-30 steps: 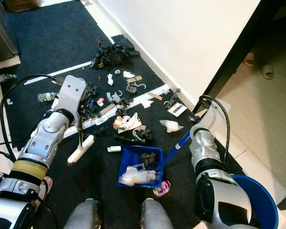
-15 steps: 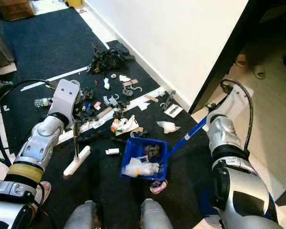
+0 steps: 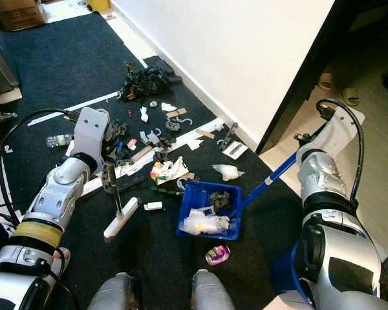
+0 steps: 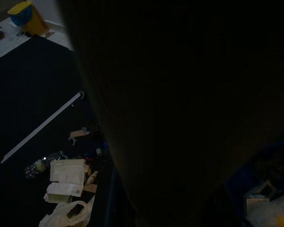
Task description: Sweep floor
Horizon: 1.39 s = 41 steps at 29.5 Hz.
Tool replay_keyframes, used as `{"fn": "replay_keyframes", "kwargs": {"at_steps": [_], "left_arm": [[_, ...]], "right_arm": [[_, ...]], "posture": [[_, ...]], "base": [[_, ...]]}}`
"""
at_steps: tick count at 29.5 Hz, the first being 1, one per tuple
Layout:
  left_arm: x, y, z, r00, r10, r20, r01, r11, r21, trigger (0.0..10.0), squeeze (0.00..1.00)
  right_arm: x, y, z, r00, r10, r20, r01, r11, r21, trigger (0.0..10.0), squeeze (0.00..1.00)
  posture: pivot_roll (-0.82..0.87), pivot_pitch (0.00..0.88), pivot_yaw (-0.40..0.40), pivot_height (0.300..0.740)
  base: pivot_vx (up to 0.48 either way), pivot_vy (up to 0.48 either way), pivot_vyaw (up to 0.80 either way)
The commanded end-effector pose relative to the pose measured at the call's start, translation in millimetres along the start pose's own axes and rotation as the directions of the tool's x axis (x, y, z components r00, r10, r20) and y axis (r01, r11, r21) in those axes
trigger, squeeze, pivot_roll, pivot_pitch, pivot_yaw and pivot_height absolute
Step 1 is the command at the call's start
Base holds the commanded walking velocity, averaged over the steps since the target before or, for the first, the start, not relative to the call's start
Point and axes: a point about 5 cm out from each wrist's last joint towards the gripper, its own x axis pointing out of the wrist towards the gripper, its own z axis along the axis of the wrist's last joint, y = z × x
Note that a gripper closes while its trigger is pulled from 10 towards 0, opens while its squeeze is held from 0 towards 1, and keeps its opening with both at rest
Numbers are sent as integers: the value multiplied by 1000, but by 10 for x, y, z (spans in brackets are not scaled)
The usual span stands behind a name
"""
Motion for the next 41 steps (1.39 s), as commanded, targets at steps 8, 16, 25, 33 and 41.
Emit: {"fn": "replay_keyframes", "kwargs": {"at_steps": [8,16,25,33,41], "left_arm": [[50,-102,-1,1000,9,-9,-9,999,-33,10000,0],[63,-132,23,1000,2,-2,-3,999,-35,10000,0],[74,-143,37,1000,-10,2,10,1000,-23,10000,0],[75,-143,31,1000,-15,0,15,1000,-17,10000,0],[76,-126,22,1000,-22,-3,22,1000,-12,10000,0]], "right_arm": [[-37,92,-130,999,31,-16,-31,1000,8,10000,0],[-71,195,-234,998,55,-31,-54,998,24,10000,0],[-86,250,-229,998,64,-26,-63,997,41,10000,0],[-106,272,-207,997,70,-21,-69,996,48,10000,0],[-116,251,-197,998,63,-23,-61,996,65,10000,0]], "posture": [[42,16,0,740],[43,17,1,740],[39,16,6,740],[32,11,3,740],[29,6,2,740]], "base": [[0,0,0],[0,0,-734],[0,0,-800],[0,0,-800],[0,0,-800]]}}
